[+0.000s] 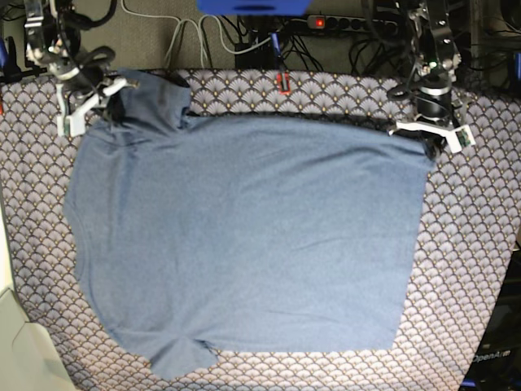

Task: Fold the T-shirt properly
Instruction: 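Pull the grasped shoulder edge over the shirt body toward the hem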

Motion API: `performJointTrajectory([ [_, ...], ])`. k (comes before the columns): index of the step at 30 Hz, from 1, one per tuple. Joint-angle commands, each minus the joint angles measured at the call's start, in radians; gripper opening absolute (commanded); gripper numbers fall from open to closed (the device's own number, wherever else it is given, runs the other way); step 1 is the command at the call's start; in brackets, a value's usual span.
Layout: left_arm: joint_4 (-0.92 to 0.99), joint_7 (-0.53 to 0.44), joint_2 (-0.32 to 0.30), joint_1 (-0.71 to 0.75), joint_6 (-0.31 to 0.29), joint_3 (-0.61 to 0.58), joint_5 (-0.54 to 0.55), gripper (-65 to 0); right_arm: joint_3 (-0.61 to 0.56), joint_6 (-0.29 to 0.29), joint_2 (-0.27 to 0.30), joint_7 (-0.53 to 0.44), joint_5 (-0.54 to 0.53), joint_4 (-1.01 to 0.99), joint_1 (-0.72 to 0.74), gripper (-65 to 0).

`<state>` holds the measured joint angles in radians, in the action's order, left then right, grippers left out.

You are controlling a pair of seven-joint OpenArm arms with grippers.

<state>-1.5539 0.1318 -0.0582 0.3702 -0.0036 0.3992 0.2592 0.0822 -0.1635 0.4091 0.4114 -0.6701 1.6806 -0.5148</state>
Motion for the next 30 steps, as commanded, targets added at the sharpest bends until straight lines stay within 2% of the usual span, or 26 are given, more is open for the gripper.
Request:
performJointTrajectory([
  [1, -0.021, -0.025, -0.009, -0.01, 0.0, 0.004, -0.001, -64.5, 0.009, -0.001, 0.02, -0.024, -0.007, 0.014, 0.014, -65.0],
  [6, -0.021, -0.024, -0.009, -0.058, 0.001, 0.004, -0.001, -64.5, 0.009, 0.0, 0.05, -0.018, -0.006, 0.01, 0.084, -65.0],
  [13, -0.001, -0.024, -0.027, -0.149, 0.003, -0.013, -0.001, -64.5, 0.009, 0.0, 0.081, 0.148, -0.006, 0.003, 0.255, -65.0],
  [18, 0.039, -0.024, -0.035, -0.219, 0.001, -0.012, -0.004, -64.5, 0.004, 0.0, 0.09, 0.197, -0.004, -0.018, 0.359, -65.0],
  [25, 0.12, -0.024, -0.07, -0.316, 0.003, -0.075, -0.108, -64.5, 0.0, 0.0, 0.092, 0.208, -0.004, -0.152, 0.483, -65.0],
  [27, 0.14, -0.024, -0.073, -0.34, 0.004, -0.079, -0.126, -64.5, -0.025, 0.0, 0.092, 0.208, 0.023, -0.178, 0.52, -65.0],
  [30, 0.183, -0.024, -0.075, -0.391, 0.004, -0.081, -0.142, -64.5, -0.086, 0.0, 0.093, 0.202, 0.123, -0.199, 0.582, -65.0],
])
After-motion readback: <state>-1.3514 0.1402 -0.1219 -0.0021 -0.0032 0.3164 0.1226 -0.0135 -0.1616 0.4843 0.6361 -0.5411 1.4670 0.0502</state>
